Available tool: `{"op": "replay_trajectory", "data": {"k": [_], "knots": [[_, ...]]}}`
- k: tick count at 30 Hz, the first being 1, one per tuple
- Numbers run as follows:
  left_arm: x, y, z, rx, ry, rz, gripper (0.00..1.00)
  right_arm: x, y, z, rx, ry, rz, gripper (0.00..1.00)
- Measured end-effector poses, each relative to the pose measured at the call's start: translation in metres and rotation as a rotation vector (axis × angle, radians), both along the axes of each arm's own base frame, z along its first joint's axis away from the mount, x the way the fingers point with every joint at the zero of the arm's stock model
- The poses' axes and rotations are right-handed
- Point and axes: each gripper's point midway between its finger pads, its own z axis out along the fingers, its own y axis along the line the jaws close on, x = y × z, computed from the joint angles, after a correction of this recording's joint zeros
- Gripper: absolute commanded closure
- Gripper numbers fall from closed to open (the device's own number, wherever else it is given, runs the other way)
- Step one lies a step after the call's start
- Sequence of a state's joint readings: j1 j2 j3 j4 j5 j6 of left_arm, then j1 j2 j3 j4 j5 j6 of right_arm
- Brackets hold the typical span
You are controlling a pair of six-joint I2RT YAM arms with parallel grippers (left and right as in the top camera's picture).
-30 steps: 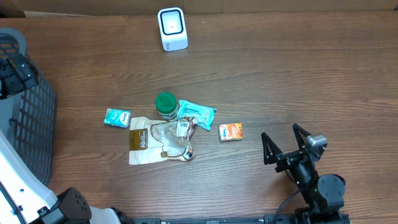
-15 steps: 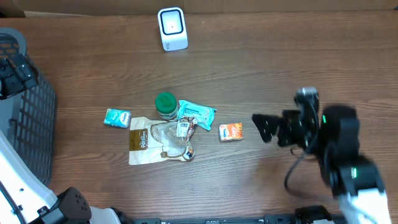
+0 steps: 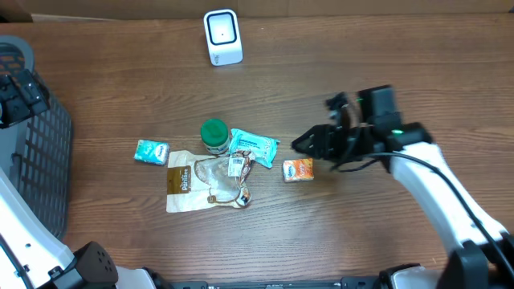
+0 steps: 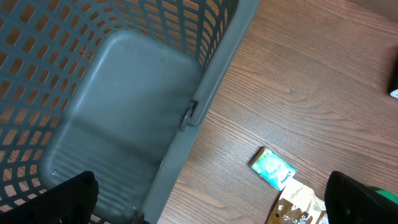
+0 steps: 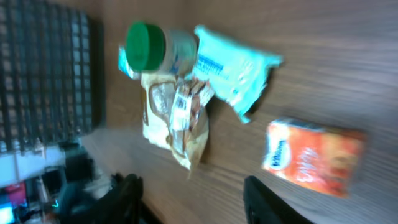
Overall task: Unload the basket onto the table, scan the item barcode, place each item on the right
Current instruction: 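Raise the right gripper and reach toward the orange tissue pack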
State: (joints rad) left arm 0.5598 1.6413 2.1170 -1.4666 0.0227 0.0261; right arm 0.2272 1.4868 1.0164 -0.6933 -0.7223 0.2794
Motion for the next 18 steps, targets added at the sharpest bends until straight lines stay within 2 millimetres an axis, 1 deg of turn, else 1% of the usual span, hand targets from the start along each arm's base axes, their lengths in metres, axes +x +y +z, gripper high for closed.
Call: {"op": "replay_trajectory", "data": {"k": [2,3,6,8,10,13,18], "knots": [[0.0,0.0,0.0,0.0,0.0,0.0,0.01,-0.003,0.019,-0.015,-0.021,0.047,0.011,0.63],[0.0,0.0,0.0,0.0,0.0,0.0,0.0,-0.004,0.024,-0.02,-0.031,0.058,0.014,0.64],[0.0,0.0,0.0,0.0,0.0,0.0,0.0,-0.007,0.044,-0.035,-0.084,0.085,-0.004,0.73],[0.0,0.0,0.0,0.0,0.0,0.0,0.0,-0.009,0.05,-0.042,-0.122,0.1,-0.033,0.79],[0.0,0.0,0.0,0.0,0.0,0.0,0.0,-0.01,0.052,-0.052,-0.175,0.123,-0.079,0.81],[0.0,0.0,0.0,0.0,0.0,0.0,0.0,-0.01,0.051,-0.069,-0.245,0.16,-0.146,0.85],[0.0,0.0,0.0,0.0,0.0,0.0,0.0,-0.01,0.043,-0.098,-0.325,0.233,-0.227,0.85]]}}
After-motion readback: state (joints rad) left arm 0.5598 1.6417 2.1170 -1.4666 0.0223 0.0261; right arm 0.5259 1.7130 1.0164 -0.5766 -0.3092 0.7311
